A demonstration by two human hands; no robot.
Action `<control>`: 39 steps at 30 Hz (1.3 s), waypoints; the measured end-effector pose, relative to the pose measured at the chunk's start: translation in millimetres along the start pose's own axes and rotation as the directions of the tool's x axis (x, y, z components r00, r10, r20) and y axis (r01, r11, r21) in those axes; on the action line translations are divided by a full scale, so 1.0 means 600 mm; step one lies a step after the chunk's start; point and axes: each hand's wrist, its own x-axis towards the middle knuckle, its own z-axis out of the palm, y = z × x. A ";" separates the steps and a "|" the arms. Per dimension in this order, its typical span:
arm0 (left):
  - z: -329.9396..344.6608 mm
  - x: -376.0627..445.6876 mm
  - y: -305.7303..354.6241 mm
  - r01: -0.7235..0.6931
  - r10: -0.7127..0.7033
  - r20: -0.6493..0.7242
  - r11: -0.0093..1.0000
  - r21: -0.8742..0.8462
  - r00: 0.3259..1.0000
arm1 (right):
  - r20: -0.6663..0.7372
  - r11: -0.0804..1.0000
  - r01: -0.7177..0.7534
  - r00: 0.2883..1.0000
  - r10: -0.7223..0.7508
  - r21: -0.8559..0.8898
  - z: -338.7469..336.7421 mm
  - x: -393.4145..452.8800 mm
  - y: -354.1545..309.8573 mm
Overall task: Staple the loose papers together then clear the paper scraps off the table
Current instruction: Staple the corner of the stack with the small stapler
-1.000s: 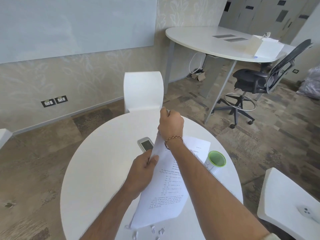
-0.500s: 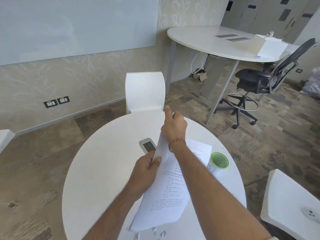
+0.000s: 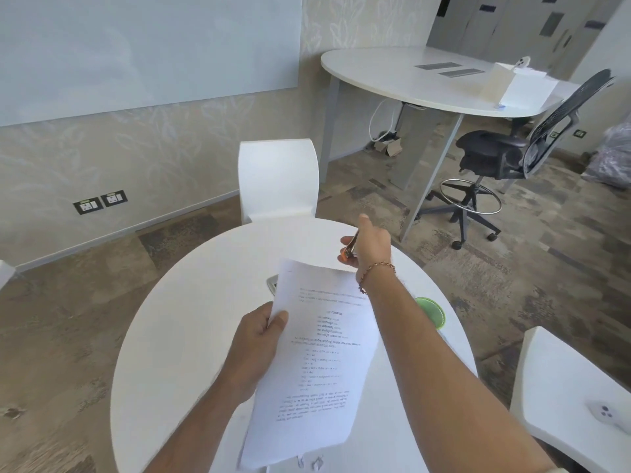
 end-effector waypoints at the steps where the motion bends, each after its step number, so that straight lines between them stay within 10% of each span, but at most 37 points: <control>1: -0.008 0.003 -0.002 0.004 -0.004 -0.027 1.000 -0.006 1.000 | -0.016 1.000 -0.007 1.000 0.007 0.026 -0.012 0.010 0.004; 15: -0.055 0.097 -0.007 -0.069 0.051 -0.400 0.997 -0.030 0.915 | -0.044 0.973 -0.210 0.976 0.215 0.091 -0.104 0.100 0.136; 27: -0.006 0.152 -0.015 -0.089 0.045 -0.494 0.994 -0.067 0.868 | -0.001 0.961 -0.111 0.993 0.114 -0.252 -0.163 0.212 0.289; 31: 0.014 0.170 -0.020 -0.090 0.034 -0.512 0.992 -0.085 0.858 | 0.037 0.707 0.061 0.998 -0.049 -0.705 -0.172 0.241 0.317; 39: 0.043 0.197 -0.033 -0.111 0.056 -0.499 0.991 -0.081 0.865 | 0.183 0.086 0.196 0.973 -0.142 -0.977 -0.179 0.295 0.331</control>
